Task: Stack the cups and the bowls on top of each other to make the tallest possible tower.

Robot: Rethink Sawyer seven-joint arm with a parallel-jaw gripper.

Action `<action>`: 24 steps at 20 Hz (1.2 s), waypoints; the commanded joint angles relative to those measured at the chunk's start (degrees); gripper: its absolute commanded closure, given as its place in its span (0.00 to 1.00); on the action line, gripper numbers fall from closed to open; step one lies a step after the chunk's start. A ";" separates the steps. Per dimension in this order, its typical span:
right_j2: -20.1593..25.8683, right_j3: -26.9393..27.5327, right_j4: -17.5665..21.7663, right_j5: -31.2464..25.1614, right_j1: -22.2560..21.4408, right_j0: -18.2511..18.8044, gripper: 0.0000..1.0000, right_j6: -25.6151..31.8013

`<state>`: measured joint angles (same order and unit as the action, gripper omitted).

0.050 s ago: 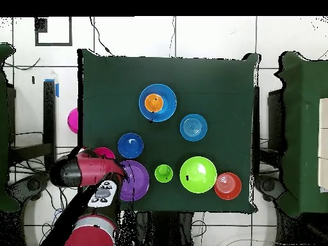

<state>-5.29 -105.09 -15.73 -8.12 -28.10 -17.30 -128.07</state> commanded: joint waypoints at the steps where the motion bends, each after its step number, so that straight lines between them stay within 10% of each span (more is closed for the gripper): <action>1: 2.01 3.04 -1.02 3.29 3.94 1.24 0.00 -8.38; 24: 2.01 4.40 -5.37 2.44 4.58 -2.70 0.00 -10.52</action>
<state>-6.18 -102.57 -18.39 -6.25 -23.50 -19.59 -128.11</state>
